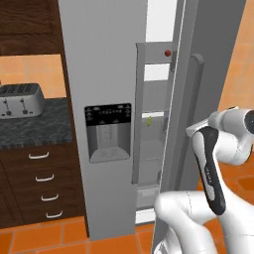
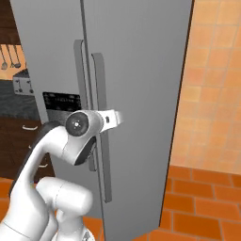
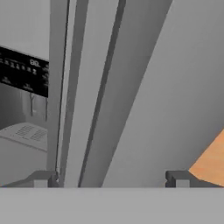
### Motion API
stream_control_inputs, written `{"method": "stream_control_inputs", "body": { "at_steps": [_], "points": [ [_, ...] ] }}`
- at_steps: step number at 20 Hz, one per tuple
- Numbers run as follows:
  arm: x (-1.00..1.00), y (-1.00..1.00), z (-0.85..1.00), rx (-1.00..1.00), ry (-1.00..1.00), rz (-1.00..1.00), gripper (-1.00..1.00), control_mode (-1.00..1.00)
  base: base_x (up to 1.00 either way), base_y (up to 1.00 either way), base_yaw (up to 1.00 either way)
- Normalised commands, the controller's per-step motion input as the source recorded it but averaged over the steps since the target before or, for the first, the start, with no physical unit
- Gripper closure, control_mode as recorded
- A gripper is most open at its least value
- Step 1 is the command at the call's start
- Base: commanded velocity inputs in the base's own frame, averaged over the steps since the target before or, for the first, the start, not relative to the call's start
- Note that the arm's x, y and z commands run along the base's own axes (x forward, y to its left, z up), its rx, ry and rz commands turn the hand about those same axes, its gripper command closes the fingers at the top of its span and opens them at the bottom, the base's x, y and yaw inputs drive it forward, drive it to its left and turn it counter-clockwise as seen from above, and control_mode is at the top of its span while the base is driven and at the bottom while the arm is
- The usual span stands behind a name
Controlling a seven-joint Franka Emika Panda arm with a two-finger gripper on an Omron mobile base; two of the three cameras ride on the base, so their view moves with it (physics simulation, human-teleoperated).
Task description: Take the strawberry from the fridge and place it on top of the pancake, located on the dining counter.
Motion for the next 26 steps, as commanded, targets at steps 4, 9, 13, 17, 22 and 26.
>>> {"method": "stream_control_inputs", "body": {
  "at_steps": [4,9,13,17,22,26],
  "points": [
    [-0.28,0.81,0.48,-0.28,0.0,-0.18,-1.0,-1.0,0.0,0.0,0.0],
    [-0.03,0.98,0.31,-0.34,0.0,-0.19,-1.0,-1.0,0.0,0.0,0.0],
    [0.8,0.69,0.01,-0.23,0.09,-0.2,-1.0,-1.0,0.0,0.0,0.0],
    [1.0,0.24,0.0,-0.16,0.17,-0.18,-1.0,-1.0,0.0,0.0,0.0],
    [1.0,0.0,-0.01,-0.07,0.09,-0.13,-1.0,-1.0,0.0,0.0,0.0],
    [0.99,0.0,-0.09,-0.06,0.03,-0.19,-1.0,-1.0,0.0,0.0,0.0]
  ]
}}
